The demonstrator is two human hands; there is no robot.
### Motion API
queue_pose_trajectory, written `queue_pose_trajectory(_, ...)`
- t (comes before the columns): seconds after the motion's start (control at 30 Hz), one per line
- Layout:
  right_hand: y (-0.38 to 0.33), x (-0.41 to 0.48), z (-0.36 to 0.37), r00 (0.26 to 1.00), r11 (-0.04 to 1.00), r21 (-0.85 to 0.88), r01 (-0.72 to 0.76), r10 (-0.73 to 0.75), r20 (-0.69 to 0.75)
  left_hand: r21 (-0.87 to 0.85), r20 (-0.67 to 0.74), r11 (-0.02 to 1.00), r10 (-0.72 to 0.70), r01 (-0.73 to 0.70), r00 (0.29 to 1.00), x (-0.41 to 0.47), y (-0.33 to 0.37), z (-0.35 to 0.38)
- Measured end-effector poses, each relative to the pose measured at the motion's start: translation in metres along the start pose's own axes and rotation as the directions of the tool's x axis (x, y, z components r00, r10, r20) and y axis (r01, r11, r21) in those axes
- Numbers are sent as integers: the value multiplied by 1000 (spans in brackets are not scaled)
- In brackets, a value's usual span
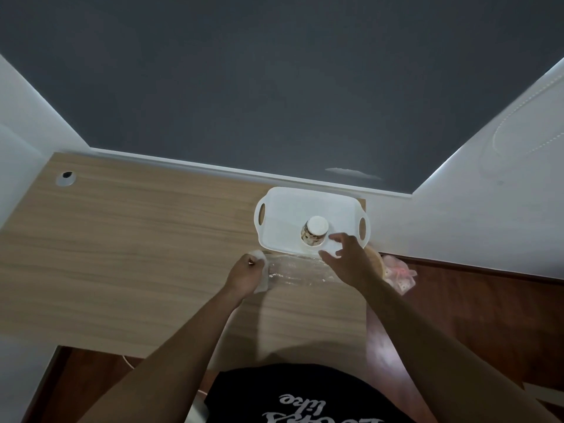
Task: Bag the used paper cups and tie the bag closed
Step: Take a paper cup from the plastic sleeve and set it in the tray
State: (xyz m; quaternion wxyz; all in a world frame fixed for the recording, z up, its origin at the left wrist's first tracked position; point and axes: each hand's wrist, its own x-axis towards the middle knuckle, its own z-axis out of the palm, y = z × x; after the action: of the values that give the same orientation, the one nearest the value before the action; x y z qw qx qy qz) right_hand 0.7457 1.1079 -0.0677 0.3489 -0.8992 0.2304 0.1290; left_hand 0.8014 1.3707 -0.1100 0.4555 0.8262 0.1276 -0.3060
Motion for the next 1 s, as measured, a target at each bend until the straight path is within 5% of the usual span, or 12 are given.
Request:
queue_pose_trajectory(0.13,23,-22,1,950,934,-320,159,-56,307,-148,35,987,61,-55,998,-2,6,-3)
queue_pose_trajectory(0.27,47,-29,-3,972,882,-453,128,-21,233,-171,76,981,103,-88,992,5,11,-7)
queue_pose_trajectory(0.33,49,-32,-14,972,916,-401,25,72,225,-211,121,973,121,-93,985,3,18,-6)
queue_pose_trajectory(0.4,66,-32,-23,964,909,-407,90,23,264,-260,157,957,172,-127,973,-4,32,-2)
queue_pose_trajectory(0.6,122,-76,-44,995,995,-53,-82,84,44,-233,-1,969,83,-81,997,-16,47,30)
queue_pose_trajectory(0.67,126,-94,-49,996,996,12,-86,86,-19,-105,156,994,21,-5,988,-20,40,45)
queue_pose_trajectory(0.8,138,-123,-53,978,984,135,-117,138,-155,118,570,993,-71,4,819,-39,36,78)
queue_pose_trajectory(1.0,166,-143,-43,966,927,292,-235,257,-39,105,635,985,39,-137,772,-47,66,147)
